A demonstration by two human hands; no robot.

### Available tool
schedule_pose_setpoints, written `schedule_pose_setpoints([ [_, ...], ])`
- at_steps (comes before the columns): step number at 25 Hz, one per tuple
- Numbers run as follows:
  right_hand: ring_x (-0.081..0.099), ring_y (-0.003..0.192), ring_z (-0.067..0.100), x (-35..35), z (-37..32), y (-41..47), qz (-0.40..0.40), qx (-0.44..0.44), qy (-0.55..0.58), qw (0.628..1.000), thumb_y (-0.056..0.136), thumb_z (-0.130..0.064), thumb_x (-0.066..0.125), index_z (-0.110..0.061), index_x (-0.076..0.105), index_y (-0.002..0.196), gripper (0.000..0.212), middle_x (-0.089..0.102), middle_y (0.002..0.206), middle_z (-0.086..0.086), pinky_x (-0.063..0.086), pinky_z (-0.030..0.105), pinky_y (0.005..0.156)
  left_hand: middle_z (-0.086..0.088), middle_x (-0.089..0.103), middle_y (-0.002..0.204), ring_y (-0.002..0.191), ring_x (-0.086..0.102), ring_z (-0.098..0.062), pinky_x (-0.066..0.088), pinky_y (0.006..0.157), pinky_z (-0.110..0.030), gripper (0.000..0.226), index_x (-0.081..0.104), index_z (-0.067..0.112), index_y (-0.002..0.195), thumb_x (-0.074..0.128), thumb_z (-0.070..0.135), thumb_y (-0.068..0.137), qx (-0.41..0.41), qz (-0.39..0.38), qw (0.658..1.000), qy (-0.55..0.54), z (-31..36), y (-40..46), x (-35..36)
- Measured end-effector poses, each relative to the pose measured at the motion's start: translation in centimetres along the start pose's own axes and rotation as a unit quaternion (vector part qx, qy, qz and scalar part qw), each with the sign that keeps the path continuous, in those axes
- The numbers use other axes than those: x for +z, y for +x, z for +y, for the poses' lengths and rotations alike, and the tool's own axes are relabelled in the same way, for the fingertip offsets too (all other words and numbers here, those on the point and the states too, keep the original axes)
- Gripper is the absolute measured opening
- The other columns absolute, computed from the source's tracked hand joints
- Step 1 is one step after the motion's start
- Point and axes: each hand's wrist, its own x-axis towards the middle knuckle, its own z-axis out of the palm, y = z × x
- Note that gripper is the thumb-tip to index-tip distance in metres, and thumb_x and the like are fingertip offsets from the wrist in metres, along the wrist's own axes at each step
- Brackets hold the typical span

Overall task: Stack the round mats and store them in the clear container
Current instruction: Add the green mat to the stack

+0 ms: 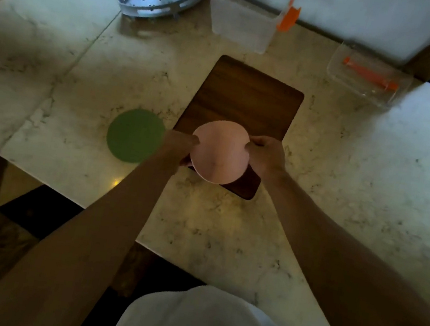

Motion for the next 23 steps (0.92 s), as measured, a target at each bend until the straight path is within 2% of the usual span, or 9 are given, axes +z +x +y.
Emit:
schedule_pose_setpoints([
  [3, 0.055, 0.074, 0.002, 1.6, -0.1, -1.8, -0.04, -0.019, 0.008, 0.999, 0.086, -0.019, 0.062, -0.029, 0.071, 0.081, 0.014, 0.06, 0.076, -0.019, 0.044, 0.022, 0.063, -0.019, 0.06, 0.113, 0.093, 0.058, -0.034, 0.051, 0.069, -0.038, 0.034, 0.057, -0.004, 0.12, 0.058, 0.012, 0.09, 0.021, 0.022, 1.0, 0.003, -1.5, -0.5, -2.8],
  [5, 0.056, 0.076, 0.003, 3.1, -0.4, -2.7, -0.052, -0.021, 0.015, 0.998, 0.087, -0.018, 0.062, -0.028, 0.07, 0.084, 0.013, 0.06, 0.077, -0.019, 0.046, 0.026, 0.067, -0.02, 0.063, 0.105, 0.085, 0.06, -0.032, 0.051, 0.074, -0.041, 0.029, 0.061, -0.004, 0.113, 0.058, 0.012, 0.089, 0.031, 0.034, 0.999, 0.005, -2.3, -0.1, -4.9],
  [8, 0.059, 0.082, 0.009, 6.1, -1.8, -3.4, -0.051, -0.017, 0.01, 0.999, 0.088, -0.018, 0.062, -0.017, 0.073, 0.1, 0.016, 0.064, 0.084, -0.011, 0.05, 0.031, 0.076, -0.016, 0.063, 0.086, 0.067, 0.059, -0.025, 0.049, 0.064, -0.033, 0.007, 0.062, 0.004, 0.084, 0.058, 0.009, 0.086, 0.043, 0.035, 0.998, 0.017, -2.6, 1.1, -8.4],
  [10, 0.057, 0.076, 0.008, 8.5, -3.1, -3.4, -0.046, -0.017, 0.003, 0.999, 0.089, -0.014, 0.061, -0.012, 0.072, 0.097, 0.015, 0.066, 0.087, -0.002, 0.05, 0.034, 0.077, -0.013, 0.063, 0.081, 0.065, 0.059, -0.023, 0.051, 0.06, -0.032, 0.009, 0.06, 0.008, 0.077, 0.056, 0.005, 0.084, 0.038, 0.034, 0.998, 0.029, -2.3, 2.5, -10.8],
  [12, 0.058, 0.079, 0.011, 11.2, -4.3, -3.1, -0.036, -0.015, -0.009, 0.999, 0.089, -0.012, 0.059, -0.013, 0.072, 0.096, 0.014, 0.065, 0.087, -0.002, 0.05, 0.033, 0.076, -0.011, 0.064, 0.076, 0.062, 0.061, -0.022, 0.054, 0.049, -0.027, 0.014, 0.062, 0.009, 0.074, 0.055, 0.0, 0.082, 0.045, 0.018, 0.999, 0.023, -1.8, 4.0, -13.3],
  [14, 0.06, 0.089, 0.016, 14.3, -5.7, -2.8, -0.017, -0.01, -0.031, 0.999, 0.09, -0.012, 0.058, -0.014, 0.071, 0.099, 0.016, 0.067, 0.095, 0.0, 0.051, 0.033, 0.079, -0.01, 0.064, 0.071, 0.06, 0.061, -0.023, 0.051, 0.04, -0.024, 0.019, 0.064, 0.011, 0.072, 0.055, -0.004, 0.079, 0.052, 0.003, 0.998, 0.025, -1.0, 5.9, -16.2],
  [17, 0.061, 0.103, 0.022, 18.7, -6.9, -2.2, -0.001, 0.014, -0.063, 0.998, 0.091, -0.014, 0.056, -0.013, 0.068, 0.108, 0.021, 0.066, 0.112, 0.005, 0.052, 0.038, 0.088, -0.012, 0.062, 0.072, 0.061, 0.06, -0.024, 0.05, 0.04, -0.025, 0.016, 0.064, 0.008, 0.075, 0.055, -0.003, 0.081, 0.051, -0.006, 0.997, 0.05, 0.1, 8.9, -20.1],
  [20, 0.06, 0.105, 0.026, 21.2, -7.4, -1.4, 0.009, 0.044, -0.061, 0.997, 0.091, -0.014, 0.058, -0.014, 0.065, 0.11, 0.02, 0.065, 0.115, 0.007, 0.052, 0.044, 0.091, -0.013, 0.062, 0.078, 0.062, 0.061, -0.022, 0.049, 0.037, -0.023, 0.011, 0.063, 0.004, 0.092, 0.057, -0.001, 0.085, 0.043, -0.032, 0.996, 0.066, 0.9, 11.3, -22.1],
  [23, 0.061, 0.103, 0.026, 22.6, -7.8, -1.4, 0.023, 0.055, -0.092, 0.994, 0.091, -0.014, 0.059, -0.013, 0.065, 0.108, 0.019, 0.067, 0.113, 0.009, 0.051, 0.036, 0.087, -0.014, 0.062, 0.077, 0.06, 0.061, -0.023, 0.052, 0.043, -0.027, 0.008, 0.061, 0.005, 0.09, 0.057, 0.0, 0.086, 0.036, -0.062, 0.993, 0.09, 1.2, 12.6, -22.8],
])
